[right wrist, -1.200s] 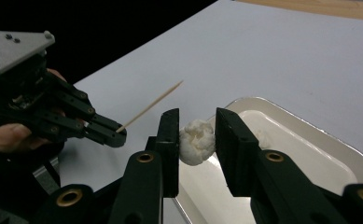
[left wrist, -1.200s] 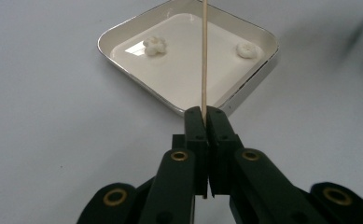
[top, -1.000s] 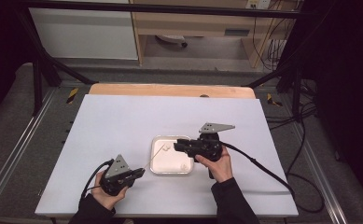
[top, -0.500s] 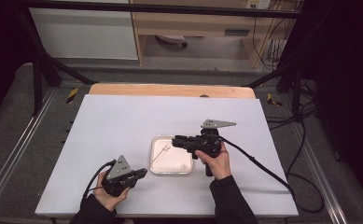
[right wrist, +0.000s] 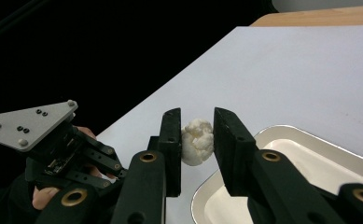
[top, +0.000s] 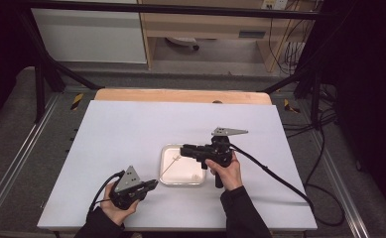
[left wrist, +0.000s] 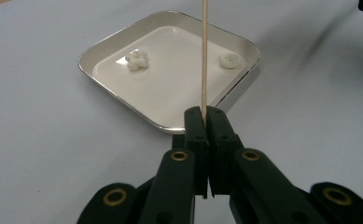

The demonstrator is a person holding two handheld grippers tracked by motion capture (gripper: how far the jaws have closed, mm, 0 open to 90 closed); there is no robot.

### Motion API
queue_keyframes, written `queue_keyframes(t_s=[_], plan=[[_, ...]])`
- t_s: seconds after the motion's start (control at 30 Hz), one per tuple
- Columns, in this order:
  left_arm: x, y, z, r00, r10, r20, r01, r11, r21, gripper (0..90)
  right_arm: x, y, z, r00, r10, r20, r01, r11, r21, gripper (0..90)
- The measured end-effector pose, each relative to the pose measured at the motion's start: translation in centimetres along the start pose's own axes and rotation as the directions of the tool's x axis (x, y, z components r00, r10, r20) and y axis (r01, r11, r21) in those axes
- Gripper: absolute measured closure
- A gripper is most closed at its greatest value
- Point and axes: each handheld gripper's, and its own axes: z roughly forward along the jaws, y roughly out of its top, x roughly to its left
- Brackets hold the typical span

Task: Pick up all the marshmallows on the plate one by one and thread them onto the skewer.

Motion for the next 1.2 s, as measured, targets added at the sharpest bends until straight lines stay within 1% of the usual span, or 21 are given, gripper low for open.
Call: queue_keyframes(t_s=[0.3, 0.4, 0.57, 0.77, 0.83, 0.93, 1.03, 1.2], plan=[[0.0, 0.0, 0.0, 1.0, 0.003, -0.002, -0.003, 1.0, -0.001, 88.4, -0.2, -0.4, 0.6, 0.9997, 0.019, -0.016, -0.019, 1.0, 0.013, 74.0], [-0.1, 0.0, 0.0, 1.0, 0.007, 0.001, -0.007, 1.0, -0.001, 88.4, -0.2, -0.6, 0.8, 0.9991, 0.029, -0.032, -0.028, 0.999, 0.015, 74.6], [-0.1, -0.1, 0.1, 1.0, 0.007, -0.001, -0.007, 1.0, 0.002, 88.5, -0.1, -0.9, 1.1, 0.9985, 0.037, -0.04, -0.037, 0.999, 0.018, 75.1], [-0.1, -0.2, 0.2, 1.0, 0.004, -0.003, -0.004, 1.0, 0.001, 88.6, 0.0, -1.4, 1.4, 0.9968, 0.05, -0.062, -0.049, 0.999, 0.015, 75.6], [-0.1, -0.1, 0.2, 1.0, 0.004, -0.001, -0.004, 1.0, -0.008, 88.6, 0.1, -1.5, 1.5, 0.9965, 0.05, -0.067, -0.049, 0.999, 0.021, 75.6], [-0.3, 0.1, 0.2, 1.0, 0.004, 0.001, -0.004, 0.9998, -0.021, 88.6, 0.1, -2.0, 1.9, 0.995, 0.056, -0.082, -0.053, 0.998, 0.045, 75.7], [-0.4, 0.1, 0.4, 1.0, 0.001, -0.003, -0.001, 0.9999, -0.011, 88.6, 0.1, -2.6, 2.3, 0.9947, 0.059, -0.084, -0.054, 0.997, 0.061, 75.5], [-0.6, 0.2, 0.8, 0.9999, -0.012, -0.008, 0.012, 0.9999, -0.009, 88.5, 0.2, -3.4, 2.9, 0.9949, 0.06, -0.08, -0.054, 0.996, 0.075, 75.1]])
